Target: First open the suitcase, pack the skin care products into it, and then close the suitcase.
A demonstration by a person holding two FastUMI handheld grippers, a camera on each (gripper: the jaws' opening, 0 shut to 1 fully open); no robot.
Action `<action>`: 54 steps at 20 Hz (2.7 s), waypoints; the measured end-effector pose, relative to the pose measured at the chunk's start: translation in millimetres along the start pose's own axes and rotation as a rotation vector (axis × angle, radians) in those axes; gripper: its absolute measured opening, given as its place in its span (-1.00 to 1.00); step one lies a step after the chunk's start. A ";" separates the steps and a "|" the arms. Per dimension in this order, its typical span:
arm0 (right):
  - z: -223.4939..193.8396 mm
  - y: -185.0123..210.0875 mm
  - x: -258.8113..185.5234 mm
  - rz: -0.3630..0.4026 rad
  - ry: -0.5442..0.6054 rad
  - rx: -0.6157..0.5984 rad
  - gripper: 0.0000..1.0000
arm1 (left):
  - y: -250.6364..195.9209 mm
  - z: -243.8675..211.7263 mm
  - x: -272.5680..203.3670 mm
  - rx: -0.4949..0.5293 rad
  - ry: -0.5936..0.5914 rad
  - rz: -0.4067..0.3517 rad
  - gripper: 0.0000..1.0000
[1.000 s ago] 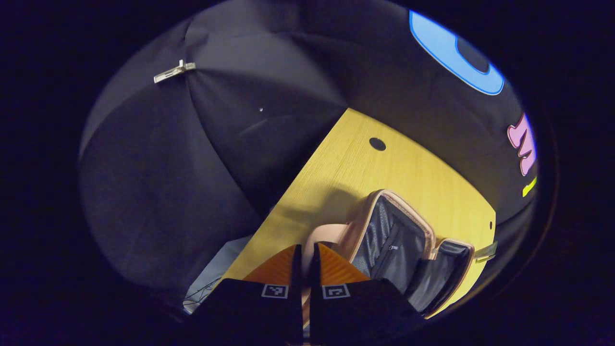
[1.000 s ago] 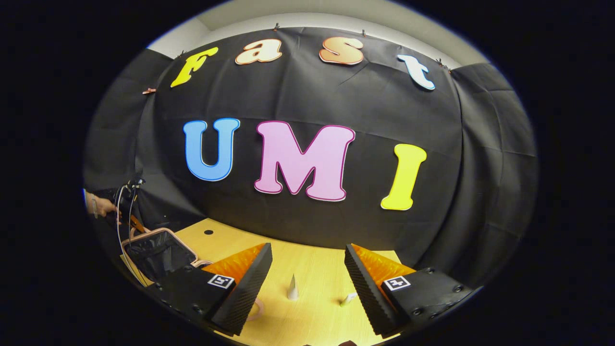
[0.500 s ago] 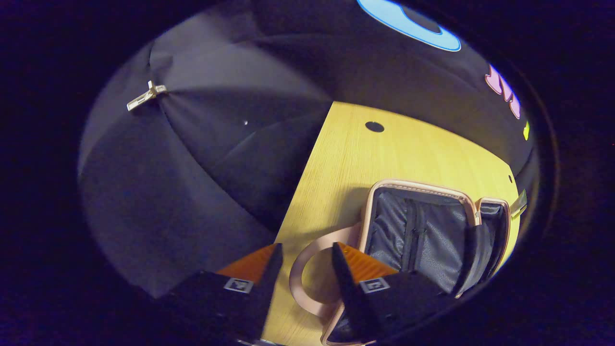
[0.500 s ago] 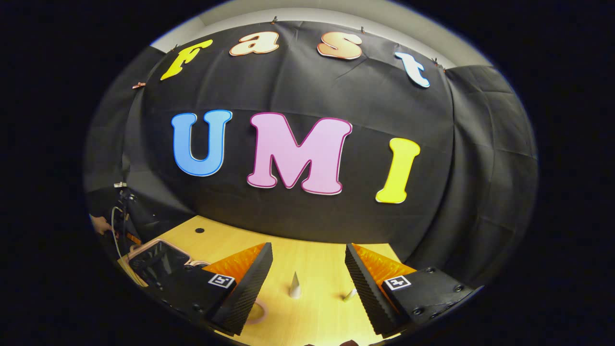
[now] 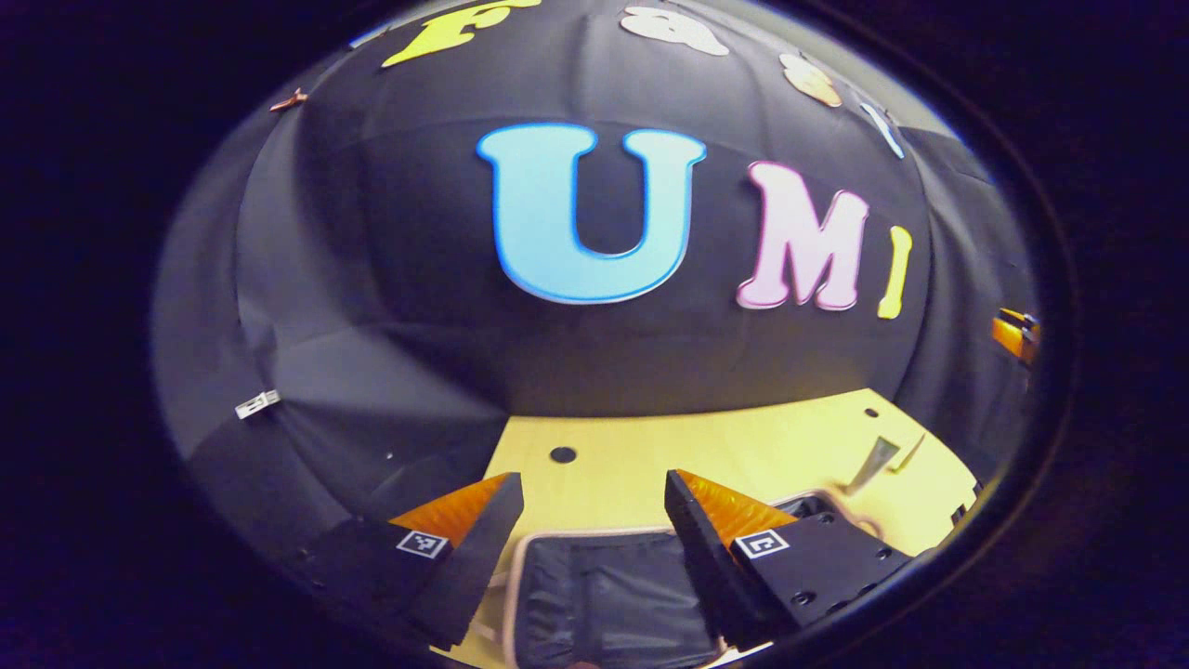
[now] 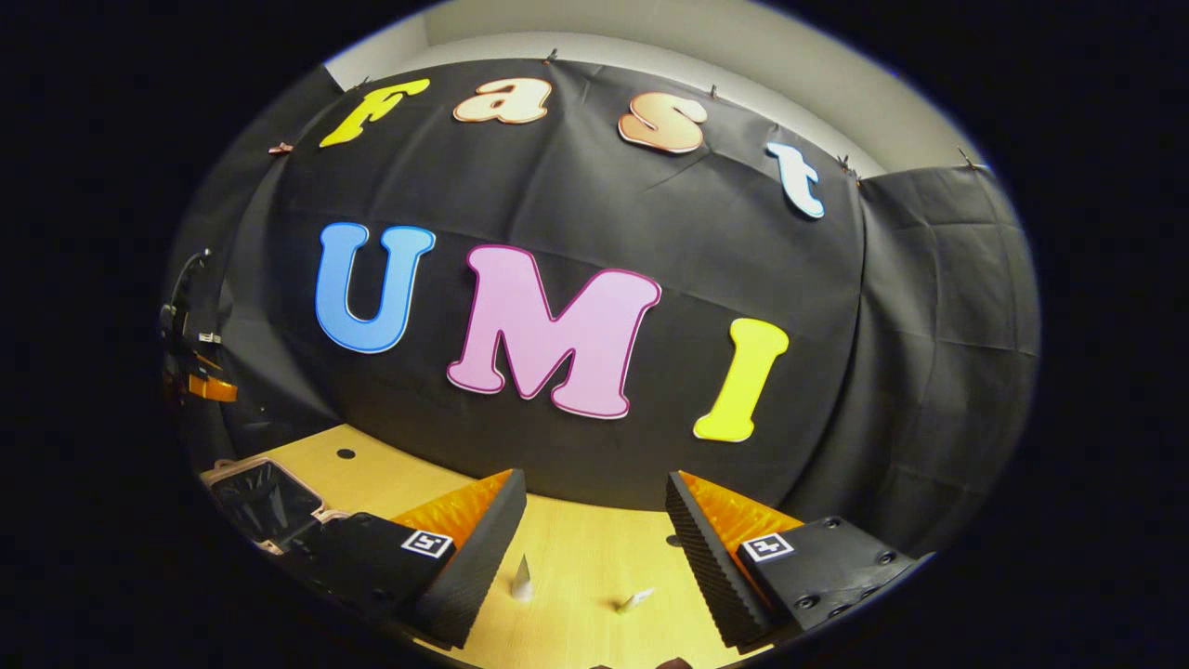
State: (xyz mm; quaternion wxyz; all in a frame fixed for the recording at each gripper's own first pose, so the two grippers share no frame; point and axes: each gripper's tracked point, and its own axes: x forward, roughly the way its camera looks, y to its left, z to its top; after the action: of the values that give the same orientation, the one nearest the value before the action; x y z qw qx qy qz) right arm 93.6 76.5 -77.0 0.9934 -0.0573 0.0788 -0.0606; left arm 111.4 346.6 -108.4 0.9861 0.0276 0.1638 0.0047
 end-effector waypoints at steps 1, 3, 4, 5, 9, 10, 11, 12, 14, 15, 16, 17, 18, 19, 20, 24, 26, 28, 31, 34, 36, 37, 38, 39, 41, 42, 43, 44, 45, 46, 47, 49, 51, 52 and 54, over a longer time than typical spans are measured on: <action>2.8 -1.8 1.1 0.003 -0.014 -0.004 0.92 | -34.6 10.7 -4.3 -0.006 -0.027 -0.064 0.92; 6.1 -5.1 2.2 0.013 -0.032 -0.004 0.92 | -112.1 20.3 -10.5 -0.040 -0.053 -0.221 0.92; 6.4 -8.0 2.3 0.017 -0.035 0.002 0.92 | -146.5 21.3 -13.7 -0.052 -0.052 -0.287 0.92; 6.7 -9.6 2.1 0.027 -0.040 0.014 0.92 | -175.5 21.0 -12.5 -0.060 -0.048 -0.345 0.92; -4.0 -22.8 2.9 0.054 -0.043 0.047 0.92 | -294.6 -21.3 6.0 -0.032 0.067 -0.535 0.93; -8.3 -28.2 2.7 0.055 -0.043 0.035 0.92 | -316.6 -36.9 16.0 -0.015 0.106 -0.553 0.92; -14.5 -33.8 2.4 0.061 -0.041 0.025 0.92 | -331.3 -53.3 24.6 0.001 0.153 -0.565 0.92; -21.7 -37.9 2.7 0.072 -0.034 0.030 0.92 | -346.7 -70.0 38.3 0.011 0.192 -0.562 0.92; -44.2 -46.1 5.5 0.091 0.004 0.060 0.92 | -372.5 -104.2 64.7 0.028 0.291 -0.556 0.93; -56.8 -51.8 9.5 0.092 0.027 0.067 0.93 | -381.9 -117.6 78.9 0.035 0.335 -0.545 0.93; -69.4 -57.9 13.3 0.088 0.048 0.070 0.92 | -386.3 -130.2 93.6 0.043 0.374 -0.533 0.93; -81.3 -63.2 16.5 0.085 0.068 0.071 0.92 | -387.6 -139.5 109.5 0.055 0.407 -0.511 0.94; -92.9 -68.8 19.1 0.085 0.084 0.071 0.92 | -395.1 -159.0 123.3 0.065 0.433 -0.489 0.94; -104.8 -73.0 21.4 0.088 0.095 0.071 0.92 | -401.8 -177.3 141.2 0.074 0.457 -0.463 0.94; -118.0 -75.7 24.2 0.095 0.110 0.073 0.92 | -406.1 -194.4 160.4 0.074 0.475 -0.433 0.94; -185.6 -72.4 39.6 0.149 0.215 0.102 0.93 | -418.0 -232.7 205.9 0.048 0.539 -0.370 0.84; -206.9 -71.9 47.6 0.166 0.244 0.108 0.93 | -423.0 -244.0 224.3 0.081 0.552 -0.351 0.94; -229.8 -73.4 55.4 0.179 0.277 0.121 0.94 | -427.1 -255.6 241.2 0.122 0.538 -0.333 0.61; -267.0 -74.2 66.1 0.192 0.338 0.132 0.94 | -430.9 -248.7 243.5 0.138 0.542 -0.353 -0.03; -320.3 -71.5 75.7 0.208 0.434 0.136 0.94 | -433.7 -240.5 225.0 0.125 0.558 -0.369 -0.05; -354.3 -61.7 78.3 0.235 0.514 0.173 0.94 | -435.0 -231.5 212.1 0.098 0.562 -0.357 -0.06; -371.6 -57.9 82.1 0.245 0.550 0.193 0.94 | -438.1 -226.1 201.6 0.076 0.567 -0.359 -0.05; -388.5 -53.2 85.8 0.250 0.586 0.205 0.96 | -441.0 -217.5 192.2 0.057 0.561 -0.358 -0.05; -399.7 -49.2 91.6 0.255 0.605 0.220 0.95 | -441.5 -209.3 182.5 0.042 0.552 -0.354 -0.05; -416.7 -44.0 106.2 0.255 0.620 0.249 0.85 | -431.3 -197.4 158.0 0.016 0.544 -0.334 -0.05; -427.5 -42.2 107.8 0.255 0.648 0.259 0.47 | -423.3 -191.5 147.4 0.003 0.543 -0.319 -0.05; -424.4 -38.6 111.6 0.264 0.638 0.304 0.10 | -414.3 -186.4 138.6 -0.008 0.546 -0.305 -0.05; -418.8 -36.6 115.6 0.275 0.633 0.327 -0.28 | -401.5 -181.7 129.9 -0.018 0.544 -0.285 -0.05; -415.5 -36.8 113.4 0.274 0.628 0.330 -0.47 | -383.3 -181.3 118.3 -0.021 0.555 -0.255 -0.05; -409.4 -34.2 110.4 0.291 0.625 0.332 -0.36 | -362.6 -182.1 106.4 -0.015 0.578 -0.214 -0.05; -399.3 -30.0 102.5 0.309 0.621 0.330 -0.47 | -338.6 -184.6 94.5 -0.004 0.606 -0.173 -0.05; -373.3 -19.0 88.1 0.360 0.599 0.308 -0.36 | -293.1 -191.2 73.1 0.018 0.660 -0.111 -0.05; -343.5 -1.7 72.8 0.419 0.577 0.286 -0.35 | -255.9 -204.3 56.9 0.023 0.737 -0.069 -0.05; -326.5 10.1 65.4 0.452 0.560 0.279 -0.35 | -238.2 -214.8 47.2 0.024 0.794 -0.038 -0.05; -296.4 29.7 50.0 0.500 0.528 0.253 -0.36 | -211.5 -240.4 29.8 0.019 0.920 0.014 -0.05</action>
State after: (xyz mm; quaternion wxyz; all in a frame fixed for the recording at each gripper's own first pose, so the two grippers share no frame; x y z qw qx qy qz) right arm 97.5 68.5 -378.9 0.9223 0.1042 0.3354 0.1614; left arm 62.0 148.7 -357.0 0.8105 0.0329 0.5843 0.0218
